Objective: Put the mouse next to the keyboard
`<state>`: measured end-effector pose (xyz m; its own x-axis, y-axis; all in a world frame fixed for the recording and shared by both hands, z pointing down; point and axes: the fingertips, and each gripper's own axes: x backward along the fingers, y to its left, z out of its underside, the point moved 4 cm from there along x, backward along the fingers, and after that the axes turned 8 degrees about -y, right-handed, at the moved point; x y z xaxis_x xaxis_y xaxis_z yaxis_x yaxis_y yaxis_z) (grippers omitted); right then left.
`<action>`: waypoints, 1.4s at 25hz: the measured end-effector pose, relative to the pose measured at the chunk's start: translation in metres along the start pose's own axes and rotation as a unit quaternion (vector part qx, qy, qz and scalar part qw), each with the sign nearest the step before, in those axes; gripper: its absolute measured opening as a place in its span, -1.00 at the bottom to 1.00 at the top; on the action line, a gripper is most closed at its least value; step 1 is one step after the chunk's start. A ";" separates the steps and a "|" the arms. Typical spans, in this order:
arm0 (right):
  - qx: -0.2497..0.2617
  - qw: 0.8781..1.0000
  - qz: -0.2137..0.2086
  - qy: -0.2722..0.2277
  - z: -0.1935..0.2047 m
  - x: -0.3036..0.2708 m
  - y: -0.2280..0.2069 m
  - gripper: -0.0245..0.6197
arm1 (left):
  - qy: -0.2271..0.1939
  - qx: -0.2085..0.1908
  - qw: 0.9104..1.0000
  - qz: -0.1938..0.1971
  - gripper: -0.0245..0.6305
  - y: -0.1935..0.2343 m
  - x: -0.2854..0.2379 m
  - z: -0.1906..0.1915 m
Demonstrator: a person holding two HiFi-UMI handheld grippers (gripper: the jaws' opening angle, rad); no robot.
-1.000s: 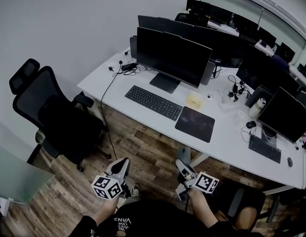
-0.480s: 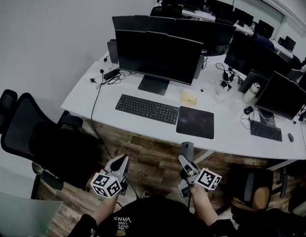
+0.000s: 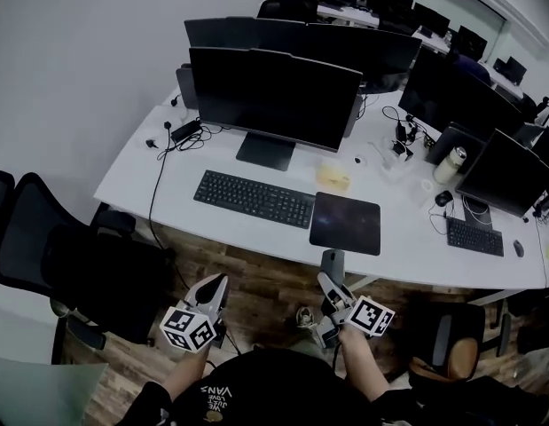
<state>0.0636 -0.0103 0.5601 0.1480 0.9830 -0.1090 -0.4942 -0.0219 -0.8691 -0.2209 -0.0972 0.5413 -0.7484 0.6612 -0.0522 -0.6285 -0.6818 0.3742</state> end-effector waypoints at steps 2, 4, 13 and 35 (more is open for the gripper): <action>0.001 1.000 -0.002 0.008 -0.013 -0.012 -0.008 -0.38 | -0.002 0.002 1.000 -0.018 -0.92 0.002 -0.009 0.001; 0.006 1.000 -0.004 0.018 -0.028 -0.023 -0.016 -0.38 | -0.005 0.005 0.999 -0.033 -0.92 0.001 -0.021 0.003; 0.019 0.998 -0.011 0.052 -0.102 -0.077 -0.059 -0.38 | -0.021 0.004 0.998 -0.063 -0.92 -0.019 -0.103 0.009; 0.033 0.989 -0.002 0.142 -0.140 -0.150 -0.130 -0.38 | -0.028 0.007 0.990 -0.139 -0.92 -0.026 -0.169 0.028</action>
<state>0.2252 -0.1799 0.6217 0.3810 0.8915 -0.2451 -0.5460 0.0030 -0.8378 -0.0717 -0.1827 0.5662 -0.5331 0.8395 -0.1047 -0.8056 -0.4659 0.3661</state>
